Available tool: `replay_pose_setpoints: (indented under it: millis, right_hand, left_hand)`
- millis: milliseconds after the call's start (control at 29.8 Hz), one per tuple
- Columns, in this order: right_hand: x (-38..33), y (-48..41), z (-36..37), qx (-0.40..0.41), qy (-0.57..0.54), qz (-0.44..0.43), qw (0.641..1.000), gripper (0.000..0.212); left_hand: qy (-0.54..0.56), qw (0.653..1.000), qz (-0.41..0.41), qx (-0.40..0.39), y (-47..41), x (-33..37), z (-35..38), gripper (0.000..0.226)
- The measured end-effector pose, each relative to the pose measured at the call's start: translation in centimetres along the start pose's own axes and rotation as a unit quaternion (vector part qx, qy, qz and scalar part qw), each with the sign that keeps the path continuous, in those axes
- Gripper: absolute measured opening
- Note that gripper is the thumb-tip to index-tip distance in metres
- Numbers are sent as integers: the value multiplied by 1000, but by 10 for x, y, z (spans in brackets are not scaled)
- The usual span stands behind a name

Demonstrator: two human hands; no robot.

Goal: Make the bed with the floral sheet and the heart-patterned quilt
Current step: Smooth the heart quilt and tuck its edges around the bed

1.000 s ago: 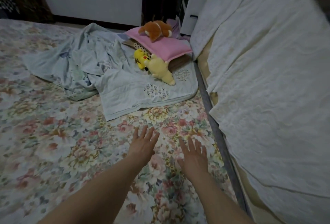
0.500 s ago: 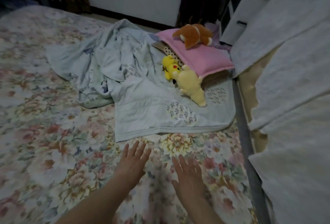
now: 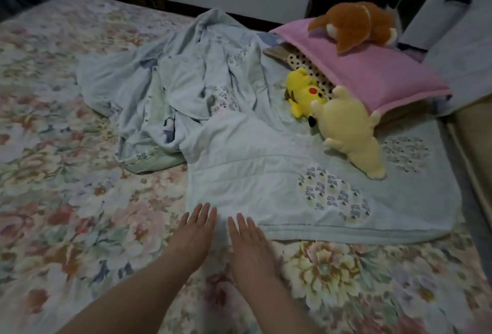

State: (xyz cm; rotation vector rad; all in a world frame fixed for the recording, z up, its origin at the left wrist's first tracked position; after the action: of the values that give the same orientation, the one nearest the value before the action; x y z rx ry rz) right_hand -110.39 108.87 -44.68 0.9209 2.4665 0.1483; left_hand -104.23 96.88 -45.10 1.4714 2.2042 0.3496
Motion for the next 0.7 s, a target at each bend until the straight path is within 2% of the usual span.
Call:
replay_pose_setpoints:
  millis: [34, 101, 168, 302, 402, 503, 536, 603, 704]
  right_hand:
    - [1, -24, 13, -14, -17, 1, 1000, 93]
    - [1, -56, 40, -72, -4, -9, 997, 78]
    - [6, -73, 67, -129, 3, 17, 991, 67]
    - [18, -96, 103, -151, 34, 46, 987, 65]
    - [11, -103, 95, -146, 5, 49, 988, 62]
    - [4, -115, 74, -34, -45, 40, 998, 50]
    - [3, -117, 73, -37, -52, 35, 997, 44]
    - [5, -108, 72, -105, -54, 39, 992, 38]
    - [8, -94, 70, -122, -52, 37, 990, 35]
  left_hand:
    - [-4, 1000, 7, -14, -24, -2, 14, 81]
    - [-12, 998, 24, -49, -55, 2, 38, 88]
    - [-11, 996, 45, -72, -74, 5, 53, 87]
    - [-36, 996, 49, -70, -106, 7, 80, 87]
    - [-73, 992, 66, -80, -110, 7, 75, 86]
    - [-92, 989, 76, -90, -114, 7, 69, 89]
    - [-81, 989, 69, -102, -115, 6, 71, 90]
    - [-80, 989, 62, -110, -109, 4, 63, 80]
    - [-73, 986, 69, -135, -99, 11, 65, 43]
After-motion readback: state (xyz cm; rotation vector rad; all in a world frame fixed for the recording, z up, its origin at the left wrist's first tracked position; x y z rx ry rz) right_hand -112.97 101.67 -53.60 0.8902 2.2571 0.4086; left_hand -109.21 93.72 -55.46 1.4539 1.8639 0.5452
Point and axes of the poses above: each hand's wrist, its own y-axis away from the middle knuckle, its own z-axis out of the palm, x = y × z, the point moved 4 cm from there along -y, towards the middle knuckle, and after that the axes turned 12 degrees about -y, right-handed, at the moved point
